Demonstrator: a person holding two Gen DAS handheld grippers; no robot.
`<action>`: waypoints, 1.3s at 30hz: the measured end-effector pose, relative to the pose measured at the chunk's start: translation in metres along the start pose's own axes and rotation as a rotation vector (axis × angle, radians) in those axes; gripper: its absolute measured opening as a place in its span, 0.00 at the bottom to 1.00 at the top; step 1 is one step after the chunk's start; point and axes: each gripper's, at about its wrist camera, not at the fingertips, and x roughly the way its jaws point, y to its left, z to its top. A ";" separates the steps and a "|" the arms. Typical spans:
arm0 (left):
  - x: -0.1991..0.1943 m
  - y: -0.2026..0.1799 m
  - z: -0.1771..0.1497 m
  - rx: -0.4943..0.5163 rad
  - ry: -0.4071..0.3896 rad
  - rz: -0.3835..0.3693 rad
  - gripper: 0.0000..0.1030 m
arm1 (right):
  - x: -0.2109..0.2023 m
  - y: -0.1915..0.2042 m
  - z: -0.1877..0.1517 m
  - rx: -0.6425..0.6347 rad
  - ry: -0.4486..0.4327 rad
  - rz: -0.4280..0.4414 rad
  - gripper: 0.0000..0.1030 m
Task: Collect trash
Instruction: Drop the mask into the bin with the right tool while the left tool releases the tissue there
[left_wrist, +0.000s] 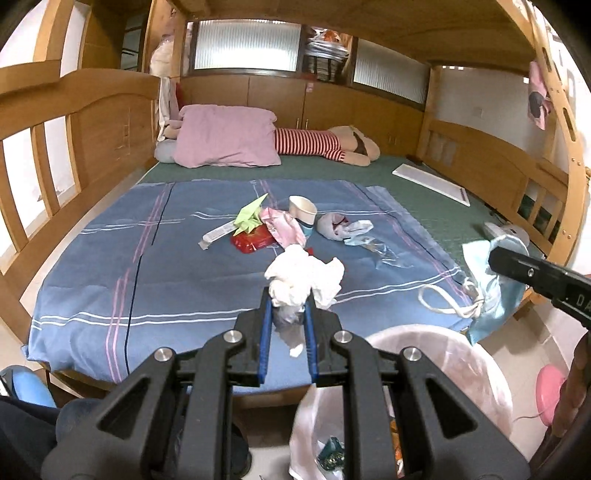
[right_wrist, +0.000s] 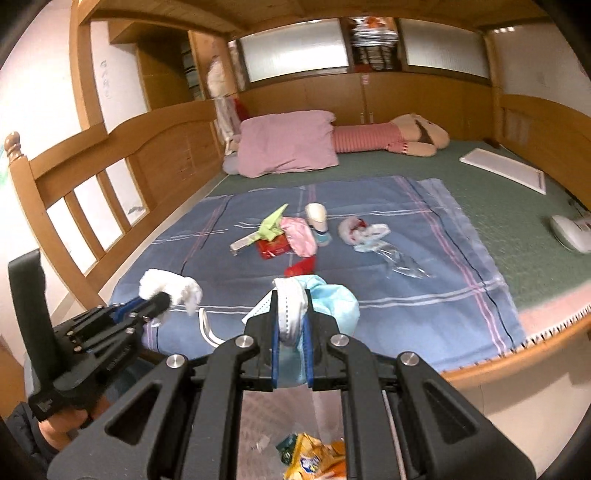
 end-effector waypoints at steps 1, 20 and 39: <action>-0.004 -0.001 -0.001 0.001 -0.003 0.000 0.16 | -0.003 -0.003 -0.002 0.006 -0.001 -0.004 0.11; -0.003 -0.035 -0.034 0.092 0.084 -0.066 0.16 | 0.029 -0.031 -0.060 0.076 0.268 -0.038 0.13; 0.014 -0.099 -0.078 0.336 0.290 -0.397 0.37 | -0.008 -0.082 -0.046 0.343 0.059 -0.100 0.61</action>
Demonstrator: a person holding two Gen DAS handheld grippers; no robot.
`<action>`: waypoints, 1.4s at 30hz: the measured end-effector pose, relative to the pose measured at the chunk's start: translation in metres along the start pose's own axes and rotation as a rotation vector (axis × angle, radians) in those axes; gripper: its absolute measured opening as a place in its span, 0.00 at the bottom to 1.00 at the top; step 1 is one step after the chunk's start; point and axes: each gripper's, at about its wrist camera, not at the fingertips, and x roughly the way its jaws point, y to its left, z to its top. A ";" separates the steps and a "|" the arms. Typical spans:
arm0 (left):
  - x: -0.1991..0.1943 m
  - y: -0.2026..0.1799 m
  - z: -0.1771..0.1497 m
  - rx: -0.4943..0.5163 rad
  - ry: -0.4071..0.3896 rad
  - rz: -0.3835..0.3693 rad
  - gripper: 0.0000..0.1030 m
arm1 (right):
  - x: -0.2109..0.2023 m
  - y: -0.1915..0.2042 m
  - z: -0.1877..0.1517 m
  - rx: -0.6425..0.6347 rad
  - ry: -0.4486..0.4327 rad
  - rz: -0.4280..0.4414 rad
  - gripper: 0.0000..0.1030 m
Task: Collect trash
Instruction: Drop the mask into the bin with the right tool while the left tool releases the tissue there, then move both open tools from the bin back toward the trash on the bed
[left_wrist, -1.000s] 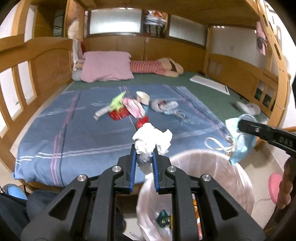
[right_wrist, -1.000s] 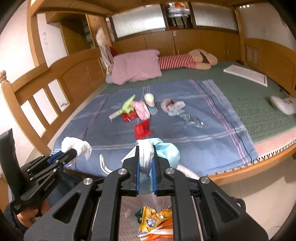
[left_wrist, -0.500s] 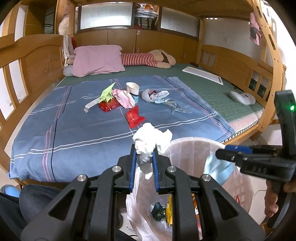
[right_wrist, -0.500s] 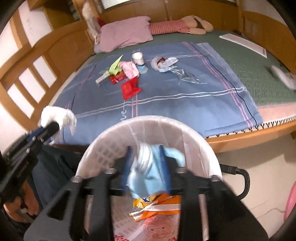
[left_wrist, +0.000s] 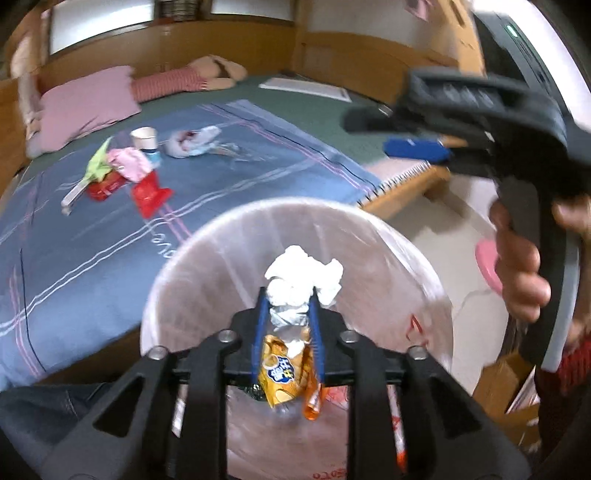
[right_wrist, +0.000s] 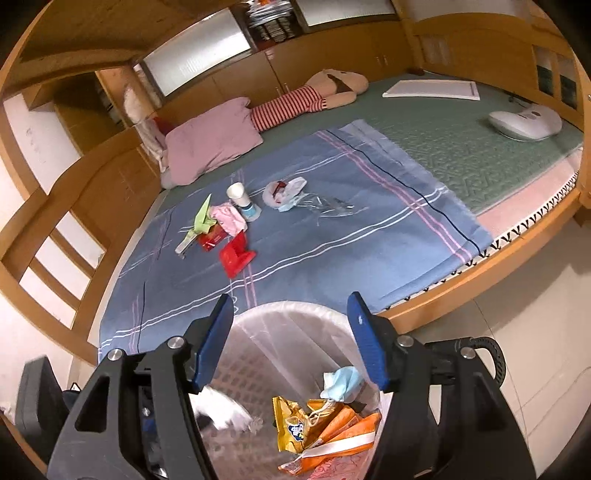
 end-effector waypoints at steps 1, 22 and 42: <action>0.001 -0.002 0.000 0.010 0.000 0.004 0.56 | 0.000 0.000 0.000 0.002 0.000 -0.003 0.61; -0.020 0.027 0.005 -0.131 -0.123 0.132 0.87 | 0.014 0.002 -0.006 -0.002 0.038 -0.003 0.68; -0.023 0.039 0.004 -0.205 -0.134 0.159 0.87 | 0.026 0.006 -0.012 -0.016 0.073 -0.003 0.75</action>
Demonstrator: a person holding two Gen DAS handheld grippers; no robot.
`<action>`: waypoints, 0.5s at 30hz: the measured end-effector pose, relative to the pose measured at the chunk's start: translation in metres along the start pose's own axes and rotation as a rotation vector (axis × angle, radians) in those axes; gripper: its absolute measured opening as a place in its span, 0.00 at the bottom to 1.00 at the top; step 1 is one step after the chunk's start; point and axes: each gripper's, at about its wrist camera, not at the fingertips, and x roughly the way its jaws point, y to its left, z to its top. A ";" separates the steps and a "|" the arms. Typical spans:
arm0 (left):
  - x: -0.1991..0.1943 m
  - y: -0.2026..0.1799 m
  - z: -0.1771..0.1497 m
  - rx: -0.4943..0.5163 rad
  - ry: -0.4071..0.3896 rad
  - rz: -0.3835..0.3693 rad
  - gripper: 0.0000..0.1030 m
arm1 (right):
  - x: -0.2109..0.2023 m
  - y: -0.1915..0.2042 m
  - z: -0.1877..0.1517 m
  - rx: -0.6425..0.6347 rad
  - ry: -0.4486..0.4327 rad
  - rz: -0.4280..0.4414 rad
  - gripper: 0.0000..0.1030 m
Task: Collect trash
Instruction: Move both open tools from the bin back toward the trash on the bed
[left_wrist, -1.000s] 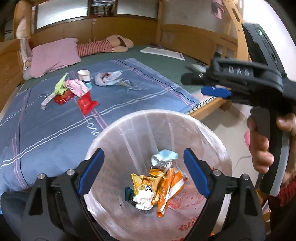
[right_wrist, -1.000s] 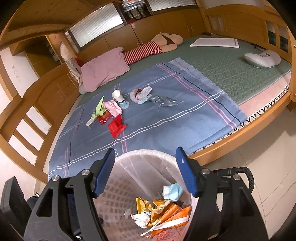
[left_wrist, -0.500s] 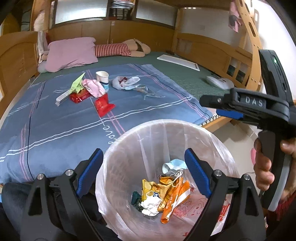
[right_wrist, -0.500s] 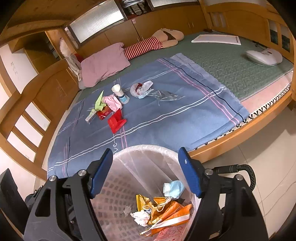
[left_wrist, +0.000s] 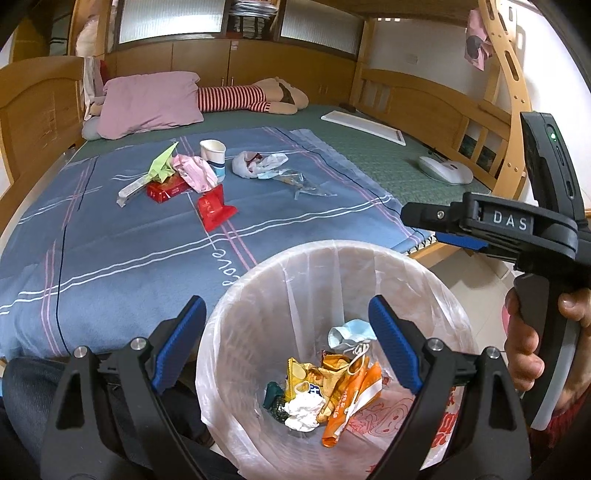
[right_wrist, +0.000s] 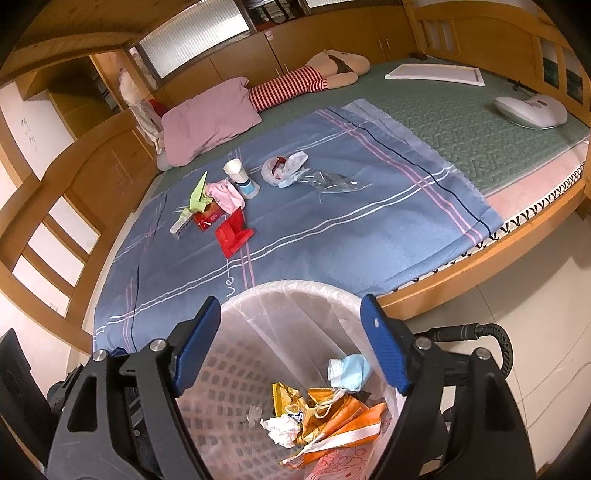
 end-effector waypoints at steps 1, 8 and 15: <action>0.000 0.001 0.000 -0.004 -0.002 0.002 0.87 | 0.000 0.000 0.000 0.001 0.000 0.000 0.75; -0.005 0.010 0.003 -0.057 -0.035 0.017 0.87 | 0.004 0.000 -0.001 0.001 0.010 -0.001 0.76; -0.001 0.027 0.002 -0.141 -0.020 0.036 0.87 | 0.008 0.001 -0.001 0.000 0.019 -0.001 0.76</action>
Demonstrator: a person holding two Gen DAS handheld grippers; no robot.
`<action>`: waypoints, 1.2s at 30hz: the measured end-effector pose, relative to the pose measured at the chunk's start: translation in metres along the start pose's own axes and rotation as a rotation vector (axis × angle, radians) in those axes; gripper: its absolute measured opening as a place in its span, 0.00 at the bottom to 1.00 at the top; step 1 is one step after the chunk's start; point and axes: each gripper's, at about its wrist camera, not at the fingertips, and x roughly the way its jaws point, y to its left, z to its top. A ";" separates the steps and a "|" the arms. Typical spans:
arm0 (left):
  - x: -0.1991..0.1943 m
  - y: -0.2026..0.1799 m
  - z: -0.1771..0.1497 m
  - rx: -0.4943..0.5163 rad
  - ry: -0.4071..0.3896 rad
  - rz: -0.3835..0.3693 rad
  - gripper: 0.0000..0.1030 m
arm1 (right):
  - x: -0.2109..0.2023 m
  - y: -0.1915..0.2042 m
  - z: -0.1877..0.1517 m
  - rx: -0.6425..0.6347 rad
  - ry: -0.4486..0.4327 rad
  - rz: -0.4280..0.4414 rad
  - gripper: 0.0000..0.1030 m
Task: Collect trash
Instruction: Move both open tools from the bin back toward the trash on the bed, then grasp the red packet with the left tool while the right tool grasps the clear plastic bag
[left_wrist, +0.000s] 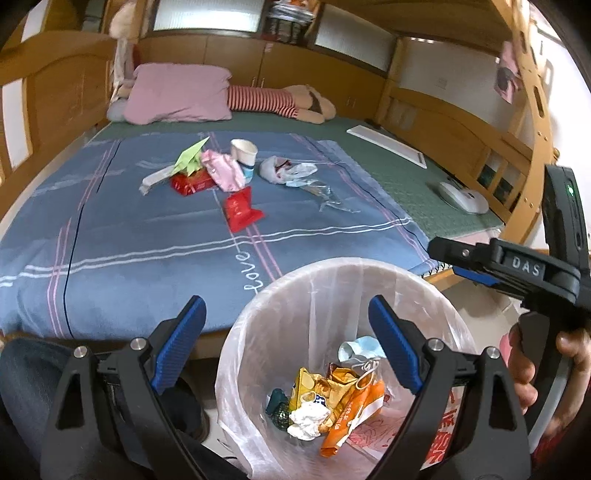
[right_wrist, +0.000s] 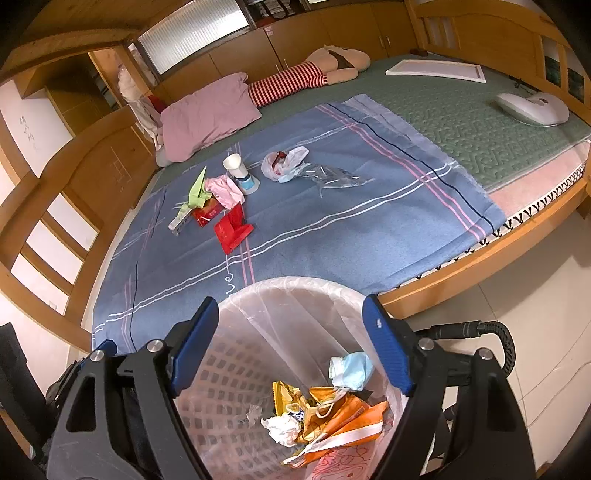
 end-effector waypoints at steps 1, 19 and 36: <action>0.000 0.001 0.000 -0.006 0.002 0.002 0.87 | 0.000 0.001 0.000 -0.001 0.002 0.001 0.77; -0.003 0.018 0.014 -0.014 -0.056 0.075 0.87 | 0.003 0.007 0.002 -0.010 0.009 -0.002 0.77; 0.196 0.087 0.107 -0.097 0.161 0.090 0.90 | 0.059 0.012 0.093 -0.161 0.018 -0.093 0.79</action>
